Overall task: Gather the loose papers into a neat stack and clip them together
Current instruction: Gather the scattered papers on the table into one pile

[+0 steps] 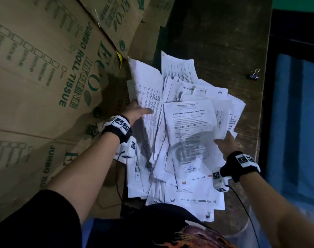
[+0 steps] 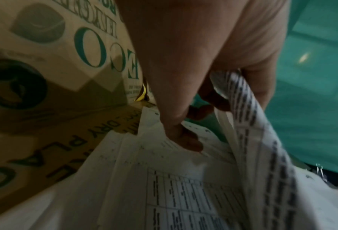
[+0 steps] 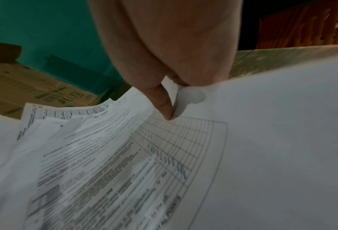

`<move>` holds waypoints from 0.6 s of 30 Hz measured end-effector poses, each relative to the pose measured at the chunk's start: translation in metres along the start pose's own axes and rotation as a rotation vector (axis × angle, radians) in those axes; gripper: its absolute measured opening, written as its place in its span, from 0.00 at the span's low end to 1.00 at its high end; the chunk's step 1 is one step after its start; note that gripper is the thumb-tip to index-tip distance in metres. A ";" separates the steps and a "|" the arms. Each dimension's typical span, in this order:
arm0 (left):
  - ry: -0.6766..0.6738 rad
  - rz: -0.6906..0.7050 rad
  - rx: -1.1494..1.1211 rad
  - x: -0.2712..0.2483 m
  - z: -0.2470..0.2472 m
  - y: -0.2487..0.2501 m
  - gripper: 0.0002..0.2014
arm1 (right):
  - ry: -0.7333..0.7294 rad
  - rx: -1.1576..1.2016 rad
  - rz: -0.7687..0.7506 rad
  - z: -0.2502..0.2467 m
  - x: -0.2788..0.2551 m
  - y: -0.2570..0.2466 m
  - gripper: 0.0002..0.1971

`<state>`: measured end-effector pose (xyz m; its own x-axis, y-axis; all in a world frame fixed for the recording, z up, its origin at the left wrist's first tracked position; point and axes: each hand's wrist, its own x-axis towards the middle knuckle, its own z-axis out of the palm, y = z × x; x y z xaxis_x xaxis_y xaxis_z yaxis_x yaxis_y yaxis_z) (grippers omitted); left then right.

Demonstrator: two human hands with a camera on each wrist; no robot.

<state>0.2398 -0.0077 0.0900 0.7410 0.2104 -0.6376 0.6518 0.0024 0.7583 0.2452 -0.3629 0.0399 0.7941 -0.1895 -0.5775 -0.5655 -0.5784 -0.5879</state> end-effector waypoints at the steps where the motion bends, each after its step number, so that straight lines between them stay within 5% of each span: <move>1: -0.023 0.022 -0.075 -0.006 -0.001 0.003 0.40 | 0.000 0.013 0.001 0.000 0.000 0.001 0.21; 6: -0.373 -0.001 -0.282 -0.041 -0.003 0.001 0.44 | -0.012 0.043 0.016 -0.002 -0.002 0.000 0.18; 10: -0.215 -0.133 0.108 -0.059 0.010 -0.001 0.30 | -0.019 0.027 0.008 -0.002 -0.002 0.000 0.17; 14: 0.012 0.002 0.025 -0.062 0.017 -0.007 0.27 | -0.038 0.004 0.015 -0.004 -0.002 0.000 0.20; 18: 0.159 0.106 -0.039 -0.071 0.024 0.004 0.16 | -0.076 -0.353 0.048 -0.013 -0.018 -0.017 0.46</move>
<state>0.1939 -0.0465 0.1347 0.7683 0.3636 -0.5267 0.5624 0.0094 0.8268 0.2431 -0.3603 0.0674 0.7420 -0.1710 -0.6483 -0.4796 -0.8110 -0.3350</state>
